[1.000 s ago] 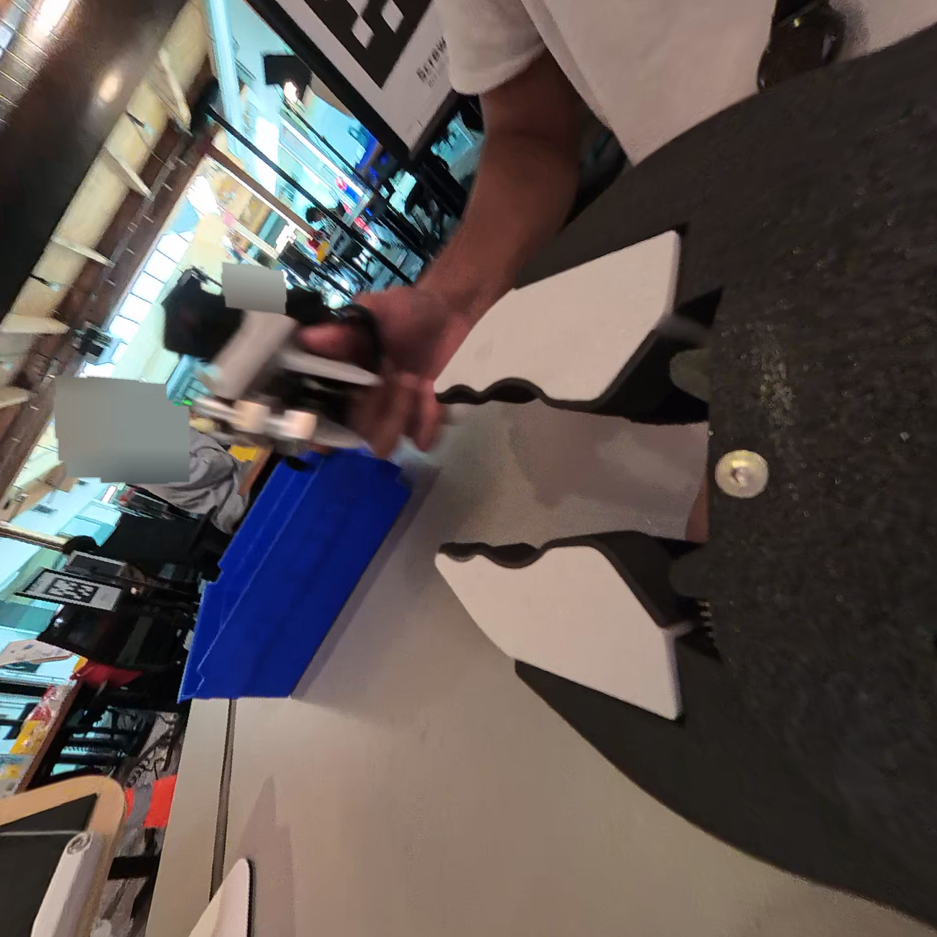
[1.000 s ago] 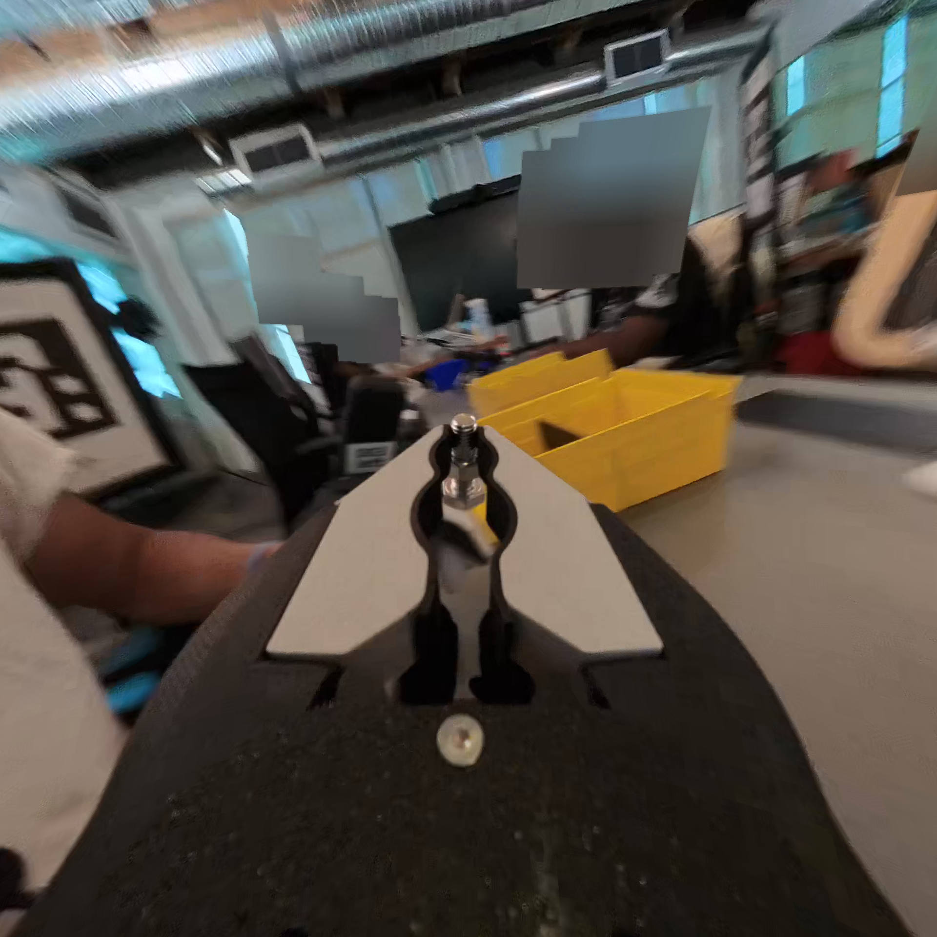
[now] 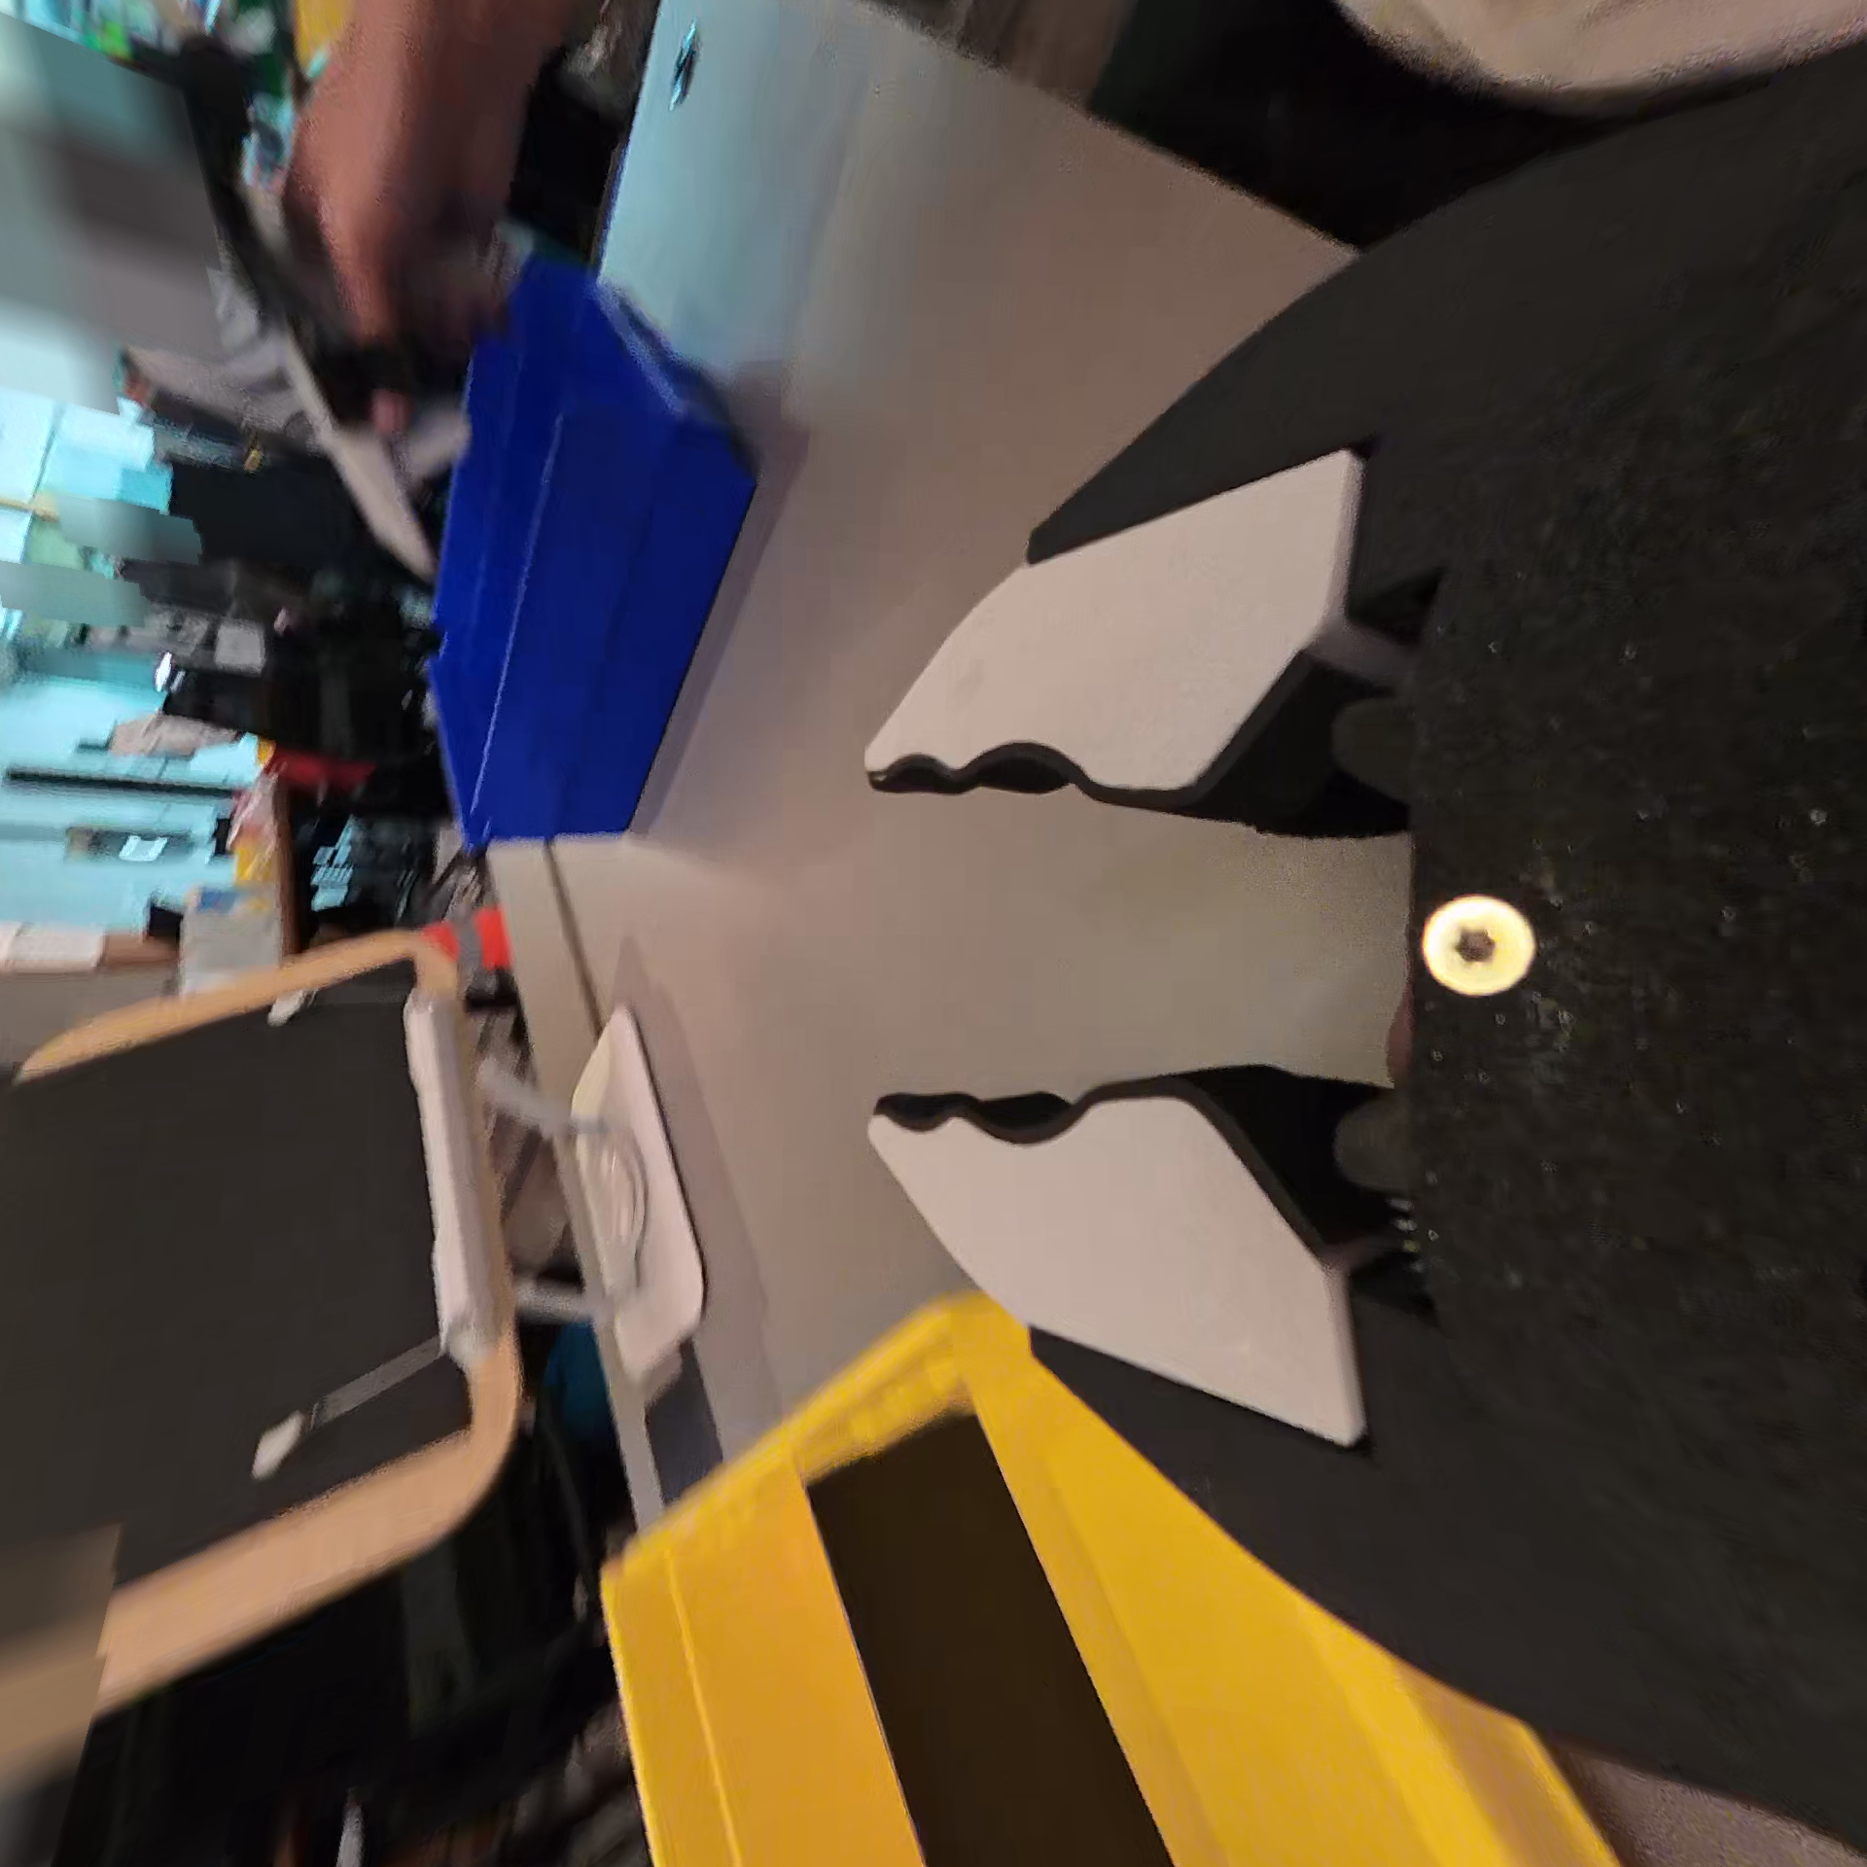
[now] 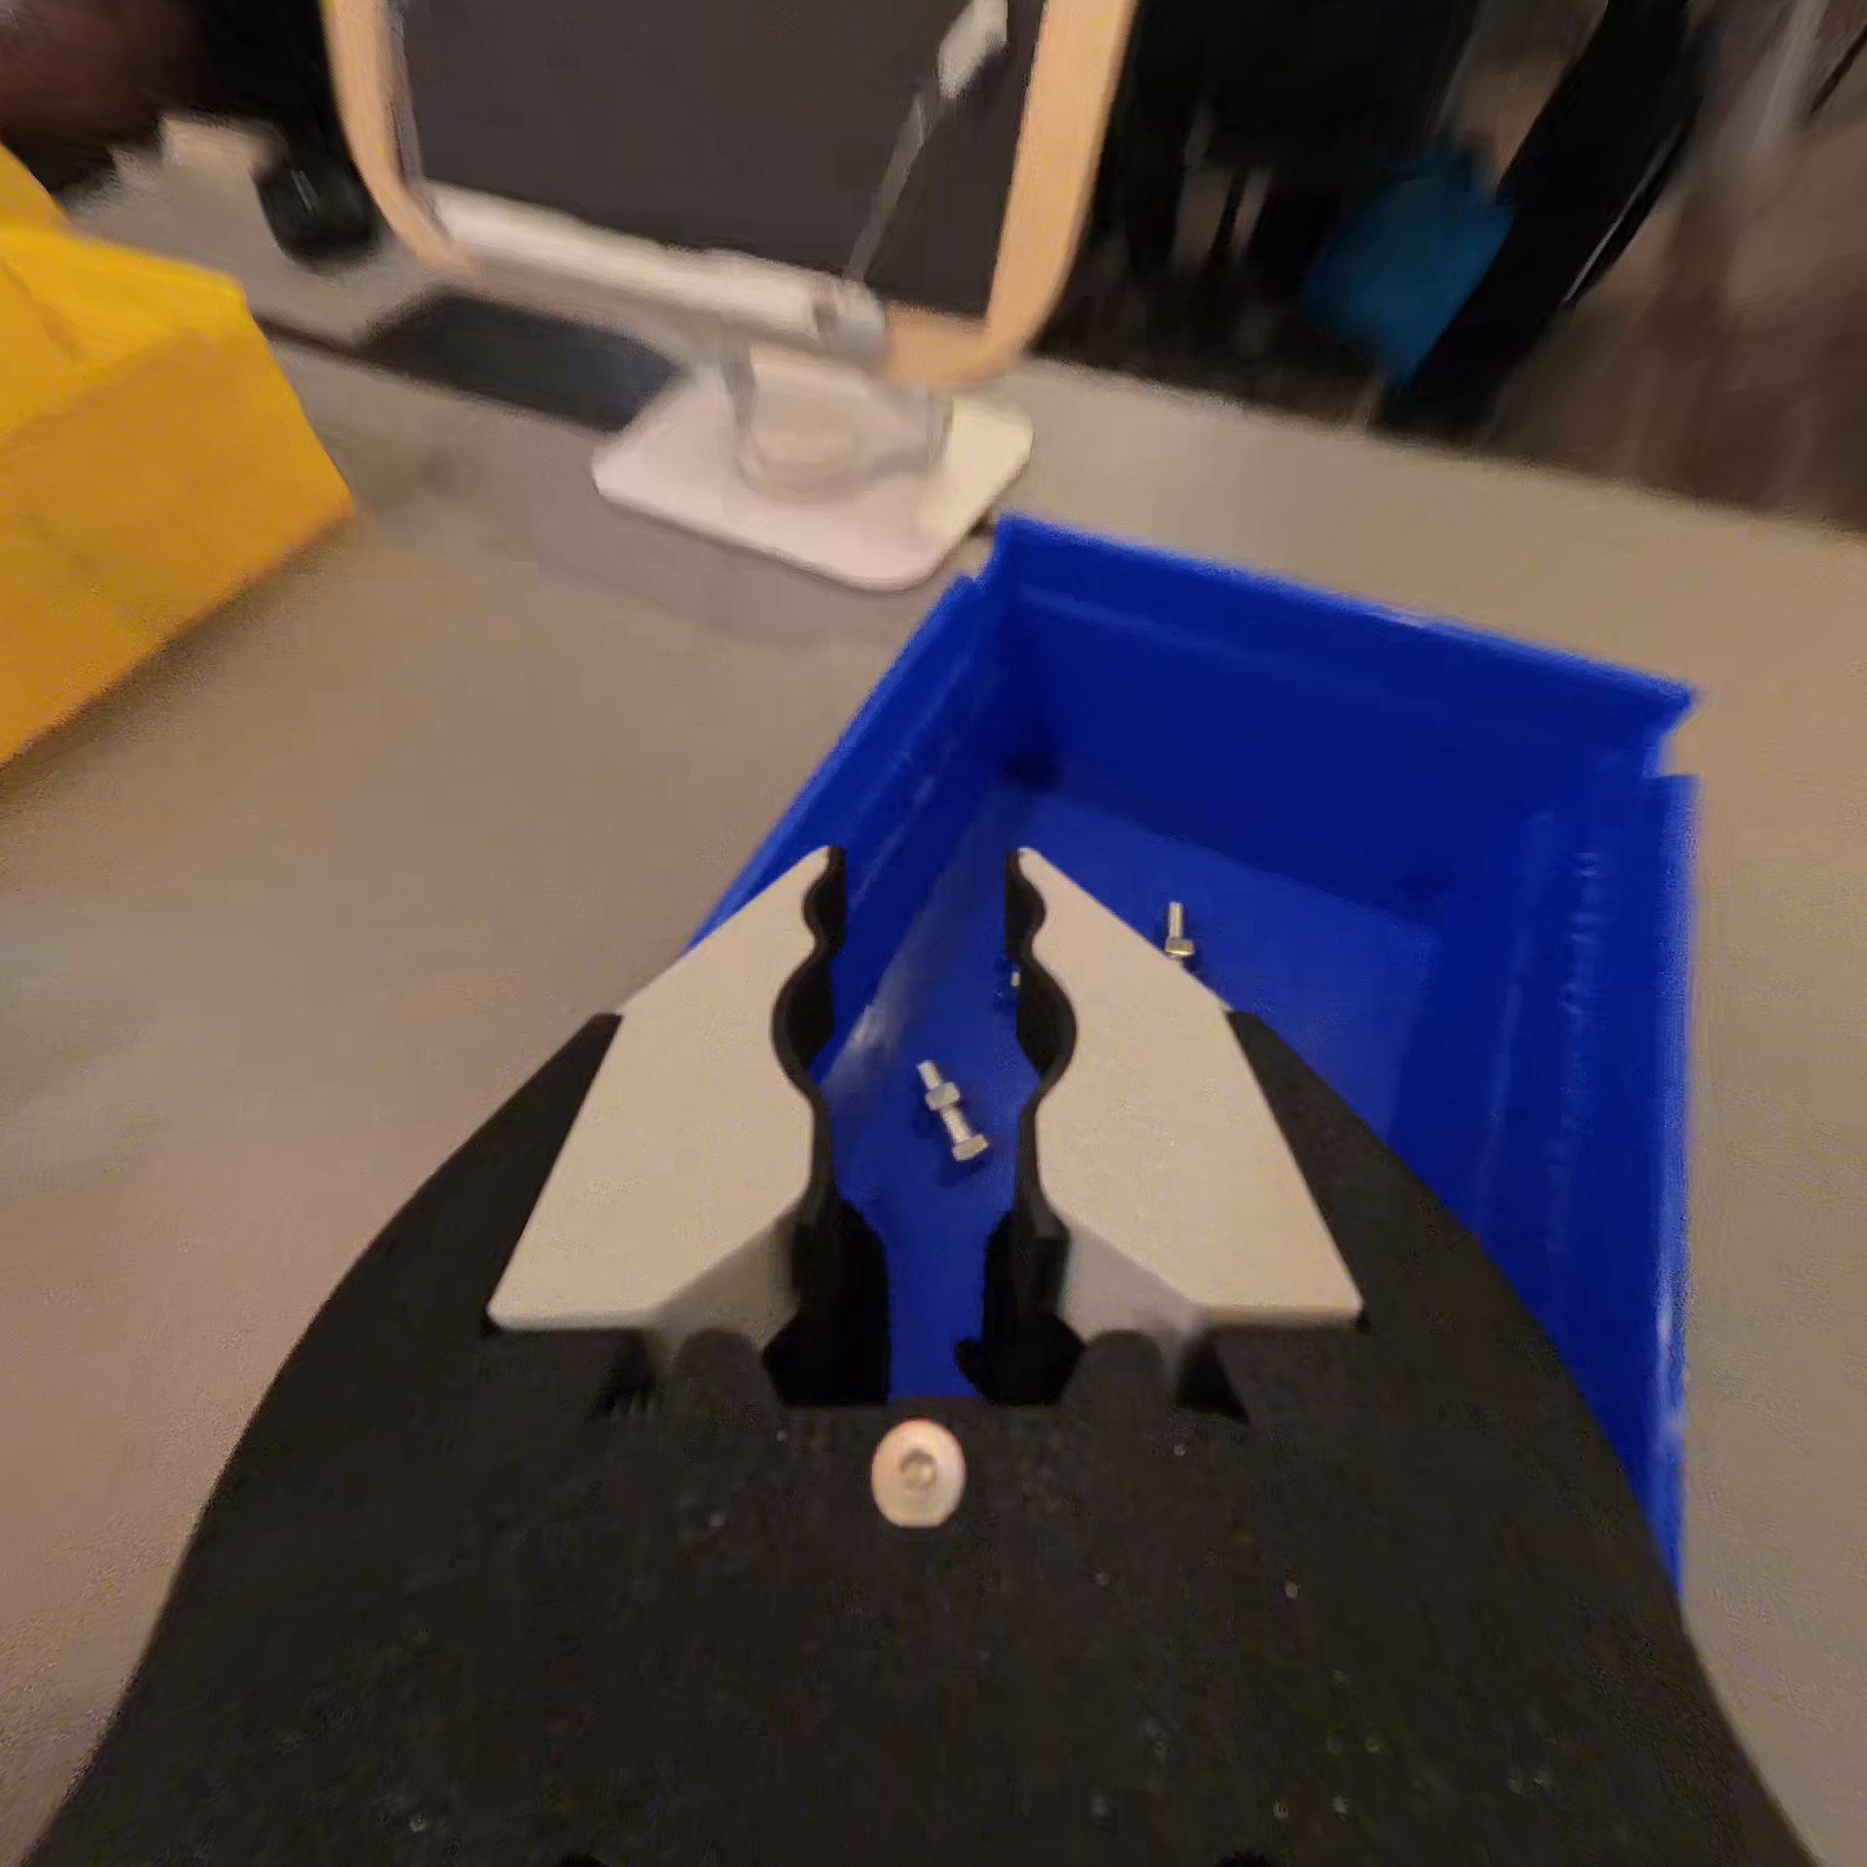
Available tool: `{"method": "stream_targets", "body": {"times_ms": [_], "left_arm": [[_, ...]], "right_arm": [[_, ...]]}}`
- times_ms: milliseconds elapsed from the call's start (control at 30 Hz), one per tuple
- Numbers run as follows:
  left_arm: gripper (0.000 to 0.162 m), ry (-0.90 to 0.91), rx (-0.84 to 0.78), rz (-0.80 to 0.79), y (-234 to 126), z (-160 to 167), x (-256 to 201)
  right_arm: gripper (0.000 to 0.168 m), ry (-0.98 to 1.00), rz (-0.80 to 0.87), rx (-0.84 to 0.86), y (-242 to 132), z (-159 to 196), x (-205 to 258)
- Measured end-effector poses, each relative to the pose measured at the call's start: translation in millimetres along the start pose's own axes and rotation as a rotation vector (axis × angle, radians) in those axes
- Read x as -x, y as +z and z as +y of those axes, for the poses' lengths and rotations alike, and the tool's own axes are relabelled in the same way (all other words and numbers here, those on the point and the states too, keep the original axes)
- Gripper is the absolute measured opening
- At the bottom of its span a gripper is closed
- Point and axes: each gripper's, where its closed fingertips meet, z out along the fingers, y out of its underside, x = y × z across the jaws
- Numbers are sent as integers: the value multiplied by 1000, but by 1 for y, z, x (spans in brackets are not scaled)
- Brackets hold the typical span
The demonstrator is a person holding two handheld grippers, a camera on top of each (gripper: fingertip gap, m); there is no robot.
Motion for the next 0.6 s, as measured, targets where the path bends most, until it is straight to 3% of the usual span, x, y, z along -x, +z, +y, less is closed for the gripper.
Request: {"method": "stream_targets", "body": {"times_ms": [100, 233, 300, 367, 433, 600], "left_arm": [[54, -40, -3, -128, -32, 2, 33], [48, -26, 86, -300, -55, 21, 75], [46, -53, 120, -313, -55, 30, 83], [44, -111, 138, -292, -49, 36, 83], [40, -151, 175, -256, -41, 44, 75], [41, -96, 194, -248, -34, 46, 64]], "right_arm": [[31, 91, 71, -239, -56, 7, 25], [30, 255, 223, -347, -92, 65, 33], [30, 290, 255, -354, -92, 90, 34], [31, 298, 209, -312, -86, 94, 36], [31, 230, 265, -258, -81, 100, 24], [31, 169, 357, -240, -82, 108, 7]]}}
